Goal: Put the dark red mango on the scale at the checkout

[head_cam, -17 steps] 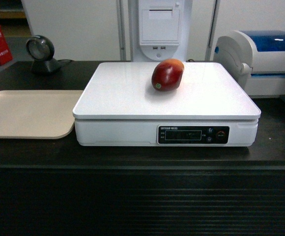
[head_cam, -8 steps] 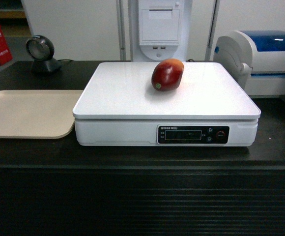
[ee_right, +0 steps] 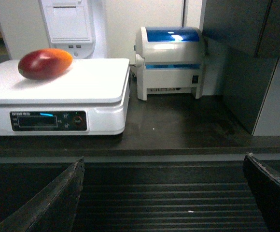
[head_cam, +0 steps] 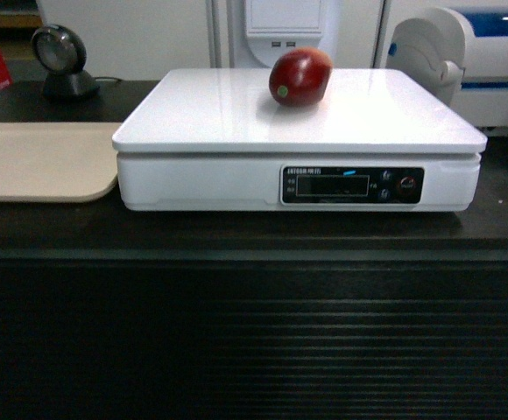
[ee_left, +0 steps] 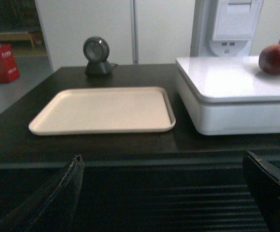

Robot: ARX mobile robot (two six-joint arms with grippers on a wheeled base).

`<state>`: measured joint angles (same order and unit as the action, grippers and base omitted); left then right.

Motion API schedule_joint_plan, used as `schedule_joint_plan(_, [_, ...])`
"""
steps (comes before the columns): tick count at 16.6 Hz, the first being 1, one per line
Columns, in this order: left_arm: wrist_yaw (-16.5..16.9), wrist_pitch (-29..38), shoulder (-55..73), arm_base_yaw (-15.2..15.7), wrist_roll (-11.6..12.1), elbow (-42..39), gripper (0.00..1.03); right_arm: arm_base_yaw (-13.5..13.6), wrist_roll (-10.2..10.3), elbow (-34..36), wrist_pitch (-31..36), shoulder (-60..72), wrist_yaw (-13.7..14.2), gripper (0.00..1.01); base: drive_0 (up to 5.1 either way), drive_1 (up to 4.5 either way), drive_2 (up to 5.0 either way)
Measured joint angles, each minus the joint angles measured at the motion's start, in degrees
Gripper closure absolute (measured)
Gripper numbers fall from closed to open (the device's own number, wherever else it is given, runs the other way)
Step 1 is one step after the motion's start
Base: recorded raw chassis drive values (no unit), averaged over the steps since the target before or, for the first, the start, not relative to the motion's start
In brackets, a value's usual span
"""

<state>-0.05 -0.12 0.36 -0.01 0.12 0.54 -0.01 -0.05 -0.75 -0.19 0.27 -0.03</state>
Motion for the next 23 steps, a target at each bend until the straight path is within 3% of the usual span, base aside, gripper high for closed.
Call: schedule_joint_plan(23, [0.04, -0.20, 0.00, 0.00, -0.02, 0.00, 0.05, 0.00, 0.02, 0.00, -0.11, 0.00, 0.04, 0.03, 0.0, 0.00, 0.0])
